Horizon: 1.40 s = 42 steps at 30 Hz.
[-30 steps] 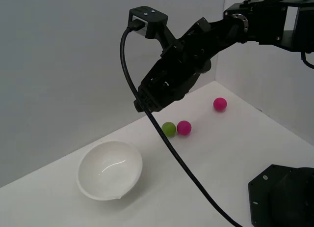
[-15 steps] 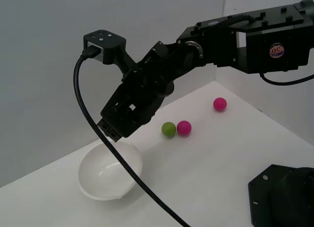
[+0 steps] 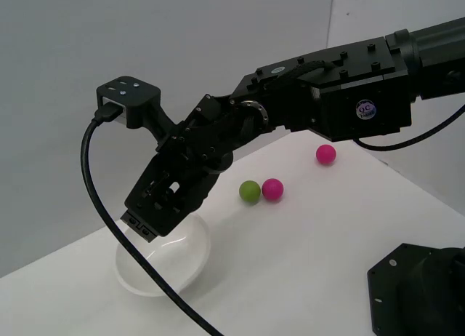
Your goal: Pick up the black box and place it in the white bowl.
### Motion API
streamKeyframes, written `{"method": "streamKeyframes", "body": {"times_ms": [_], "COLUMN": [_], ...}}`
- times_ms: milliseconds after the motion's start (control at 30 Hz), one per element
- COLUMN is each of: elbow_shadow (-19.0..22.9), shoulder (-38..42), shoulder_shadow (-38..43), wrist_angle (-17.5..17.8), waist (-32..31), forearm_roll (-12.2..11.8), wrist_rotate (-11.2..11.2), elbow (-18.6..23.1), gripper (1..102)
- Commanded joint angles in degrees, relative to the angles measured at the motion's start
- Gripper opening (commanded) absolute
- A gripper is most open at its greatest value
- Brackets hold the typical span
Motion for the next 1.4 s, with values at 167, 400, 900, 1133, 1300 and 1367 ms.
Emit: {"method": "streamKeyframes", "body": {"times_ms": [167, 400, 900, 1133, 1300, 1367], "elbow_shadow": [-1.41, -0.70, -0.70, -0.62, -0.44, -0.09], "shoulder": [0.44, -0.70, -1.23, -0.26, 0.88, 1.85], "shoulder_shadow": [0.70, -0.35, -0.79, 0.09, 1.23, 2.20], "wrist_angle": [-0.88, -0.62, -0.53, 0.00, 0.79, 1.32], "waist": [-0.18, 0.26, 0.26, 0.53, 1.23, 1.93], "forearm_roll": [-0.88, -0.88, -0.88, -0.26, 0.44, 0.62], "wrist_rotate": [-0.62, 0.09, 0.35, 0.44, 0.88, 0.97], "elbow": [-0.88, -0.18, -0.18, -0.18, 0.09, 0.53], "gripper": [10, 37, 100, 100, 96, 84]}}
